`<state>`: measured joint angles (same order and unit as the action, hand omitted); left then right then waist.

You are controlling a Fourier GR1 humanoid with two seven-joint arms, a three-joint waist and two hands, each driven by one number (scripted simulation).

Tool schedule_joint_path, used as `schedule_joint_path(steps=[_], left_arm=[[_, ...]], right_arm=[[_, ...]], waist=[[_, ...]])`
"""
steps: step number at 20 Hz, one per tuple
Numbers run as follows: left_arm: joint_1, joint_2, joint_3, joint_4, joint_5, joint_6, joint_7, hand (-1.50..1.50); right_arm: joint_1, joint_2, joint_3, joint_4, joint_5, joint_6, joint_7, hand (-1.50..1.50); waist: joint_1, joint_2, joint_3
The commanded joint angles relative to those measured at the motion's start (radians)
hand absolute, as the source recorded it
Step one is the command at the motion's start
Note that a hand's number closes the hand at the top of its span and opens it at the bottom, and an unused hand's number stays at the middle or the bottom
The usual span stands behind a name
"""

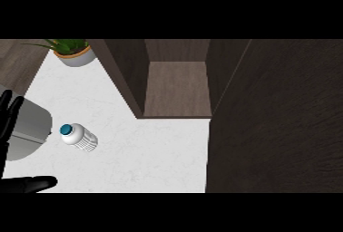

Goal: Pick up the bottled water, place it into the cabinet and close the cabinet

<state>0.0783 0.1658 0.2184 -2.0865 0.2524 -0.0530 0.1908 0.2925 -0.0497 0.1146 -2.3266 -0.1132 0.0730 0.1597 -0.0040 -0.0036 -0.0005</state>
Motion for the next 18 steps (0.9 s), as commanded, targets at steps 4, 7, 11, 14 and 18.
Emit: schedule_joint_path(steps=[4, 7, 11, 14, 18], left_arm=[[0.12, -0.061, -0.036, -0.17, -0.019, 0.031, 0.092, -1.5], [0.078, -0.04, -0.038, -0.124, -0.069, 0.051, 0.135, -1.5], [0.089, -0.054, -0.01, -0.058, -0.061, 0.029, 0.08, -1.5], [0.194, -0.102, -0.037, -0.092, -0.107, 0.02, 0.023, -1.5], [0.16, -0.125, -0.02, -0.004, -0.152, 0.042, -0.058, -1.5]], right_arm=[[0.132, -0.007, 0.004, -0.14, -0.053, 0.026, 0.065, -1.5], [0.15, 0.005, 0.063, -0.236, -0.016, -0.012, 0.146, -1.5], [0.301, -0.012, 0.107, -0.254, -0.011, 0.065, 0.041, -1.5], [0.351, 0.002, 0.119, -0.272, 0.0, 0.065, 0.002, -1.5], [0.373, 0.012, 0.148, -0.243, 0.019, 0.072, -0.024, -1.5]], waist=[[0.004, 0.001, 0.001], [0.001, 0.002, 0.001], [-0.007, 0.001, 0.001], [-0.005, -0.001, 0.0], [-0.006, 0.001, 0.0]])
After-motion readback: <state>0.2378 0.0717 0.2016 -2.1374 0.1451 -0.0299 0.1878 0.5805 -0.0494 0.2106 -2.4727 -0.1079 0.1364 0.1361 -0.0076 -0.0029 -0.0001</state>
